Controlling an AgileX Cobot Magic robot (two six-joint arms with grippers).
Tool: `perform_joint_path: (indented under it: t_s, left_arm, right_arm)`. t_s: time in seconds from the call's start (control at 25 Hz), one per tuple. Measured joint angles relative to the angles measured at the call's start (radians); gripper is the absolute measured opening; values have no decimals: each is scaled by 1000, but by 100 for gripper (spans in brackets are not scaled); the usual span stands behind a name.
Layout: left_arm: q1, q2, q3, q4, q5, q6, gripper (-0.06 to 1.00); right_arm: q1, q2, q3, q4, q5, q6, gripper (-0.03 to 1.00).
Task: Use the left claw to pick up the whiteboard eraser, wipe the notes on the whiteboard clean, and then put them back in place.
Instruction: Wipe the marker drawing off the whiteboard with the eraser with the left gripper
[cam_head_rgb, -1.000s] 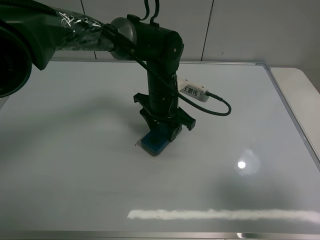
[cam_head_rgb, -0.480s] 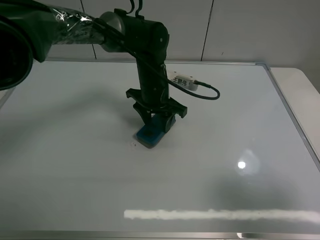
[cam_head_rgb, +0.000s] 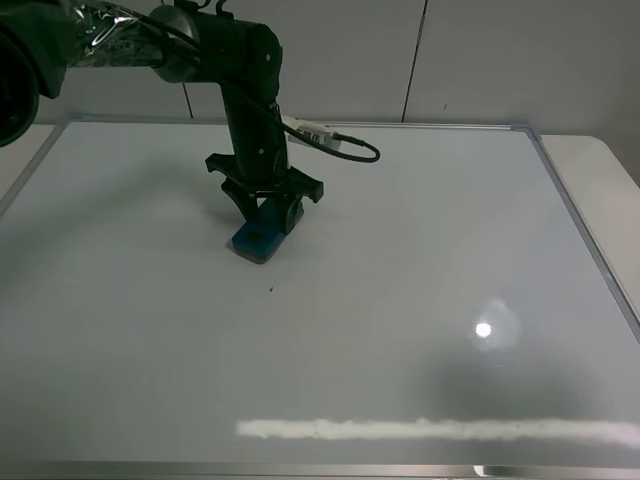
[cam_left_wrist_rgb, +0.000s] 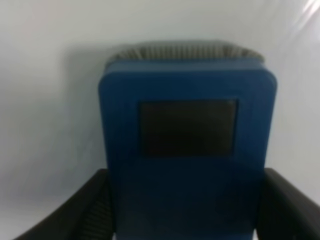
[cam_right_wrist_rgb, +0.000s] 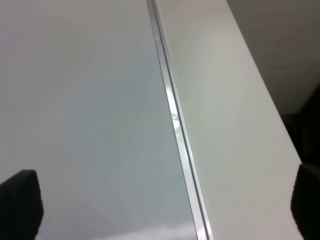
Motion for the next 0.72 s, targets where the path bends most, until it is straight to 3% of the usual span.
perform_joint_path:
  t_s: [0.2, 0.52, 0.72]
  left_arm:
    - [-40, 2, -3, 59, 29, 2, 56]
    - [-96, 4, 1, 69, 86, 4, 56]
    - [-109, -46, 121, 59, -13, 8, 56]
  right_arm:
    - [0, 0, 0, 0, 0, 0, 99]
    - [0, 0, 0, 0, 0, 0, 99]
    - [0, 0, 0, 0, 0, 0, 99]
